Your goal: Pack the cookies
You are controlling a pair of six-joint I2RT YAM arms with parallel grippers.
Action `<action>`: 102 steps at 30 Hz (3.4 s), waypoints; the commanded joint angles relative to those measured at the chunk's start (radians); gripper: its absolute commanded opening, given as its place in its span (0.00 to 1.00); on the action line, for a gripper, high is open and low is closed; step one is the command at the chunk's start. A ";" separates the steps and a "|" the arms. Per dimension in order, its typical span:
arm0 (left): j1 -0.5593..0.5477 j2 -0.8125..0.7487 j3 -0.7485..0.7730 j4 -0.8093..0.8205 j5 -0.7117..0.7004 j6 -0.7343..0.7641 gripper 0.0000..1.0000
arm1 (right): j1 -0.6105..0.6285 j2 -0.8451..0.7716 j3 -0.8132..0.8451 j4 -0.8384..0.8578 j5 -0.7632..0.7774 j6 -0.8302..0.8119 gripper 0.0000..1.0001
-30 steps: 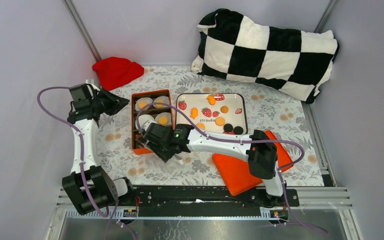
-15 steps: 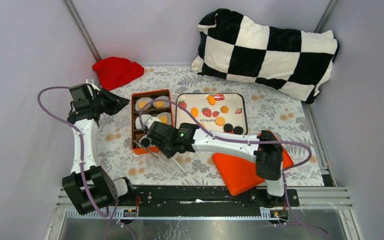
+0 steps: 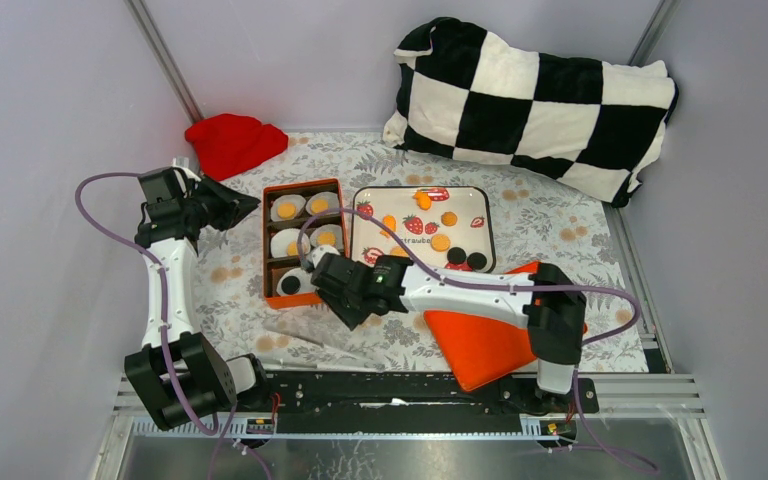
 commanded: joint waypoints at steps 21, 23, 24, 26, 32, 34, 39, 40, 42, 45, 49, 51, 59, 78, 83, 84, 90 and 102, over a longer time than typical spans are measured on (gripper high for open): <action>-0.005 -0.061 -0.070 0.020 0.007 0.018 0.21 | 0.099 0.167 -0.122 0.114 -0.235 -0.010 0.45; -0.005 -0.060 -0.075 0.021 0.006 0.020 0.21 | 0.097 0.197 -0.114 0.111 -0.192 -0.021 0.45; -0.006 -0.058 -0.075 0.019 0.005 0.021 0.21 | 0.097 0.211 -0.106 0.111 -0.173 -0.026 0.45; -0.005 -0.053 -0.075 0.019 0.005 0.024 0.21 | 0.097 0.234 -0.095 0.112 -0.129 -0.028 0.44; -0.007 -0.043 -0.071 0.019 0.011 0.028 0.21 | 0.097 0.253 -0.077 0.098 -0.041 -0.027 0.13; -0.006 -0.044 -0.072 0.020 0.012 0.028 0.21 | 0.097 0.235 -0.078 0.078 -0.005 -0.022 0.02; -0.007 -0.053 -0.071 0.020 0.018 0.026 0.21 | 0.097 0.100 -0.107 0.012 0.130 0.022 0.00; -0.008 -0.055 -0.070 0.019 0.019 0.026 0.21 | 0.097 0.058 -0.118 -0.001 0.156 0.035 0.00; -0.008 -0.059 -0.067 0.019 0.019 0.022 0.21 | 0.097 -0.023 -0.129 -0.043 0.200 0.061 0.00; -0.011 -0.061 -0.059 0.019 0.019 0.017 0.21 | 0.099 -0.133 -0.118 -0.138 0.295 0.117 0.00; -0.023 -0.065 -0.054 0.028 0.016 0.008 0.21 | 0.096 -0.227 -0.057 -0.324 0.495 0.222 0.00; -0.036 -0.066 -0.057 0.042 0.012 -0.001 0.21 | 0.079 -0.231 -0.009 -0.430 0.579 0.278 0.00; -0.097 -0.044 -0.054 0.068 -0.017 -0.023 0.21 | -0.350 -0.325 -0.173 -0.279 0.527 0.221 0.00; -0.196 0.008 -0.058 0.094 -0.070 -0.023 0.15 | -1.051 0.155 -0.119 0.015 0.204 -0.037 0.00; -0.200 0.021 -0.071 0.106 -0.081 -0.020 0.15 | -1.069 0.269 -0.012 0.000 0.140 -0.047 0.00; -0.201 0.027 -0.074 0.110 -0.082 -0.020 0.15 | -1.069 0.278 0.004 -0.002 0.133 -0.045 0.02; -0.238 0.043 -0.078 0.116 -0.126 -0.004 0.15 | -1.068 0.168 -0.037 0.057 0.165 -0.004 0.56; -0.399 0.083 -0.132 0.125 -0.265 -0.006 0.06 | -0.872 -0.335 -0.362 0.056 0.039 0.011 0.60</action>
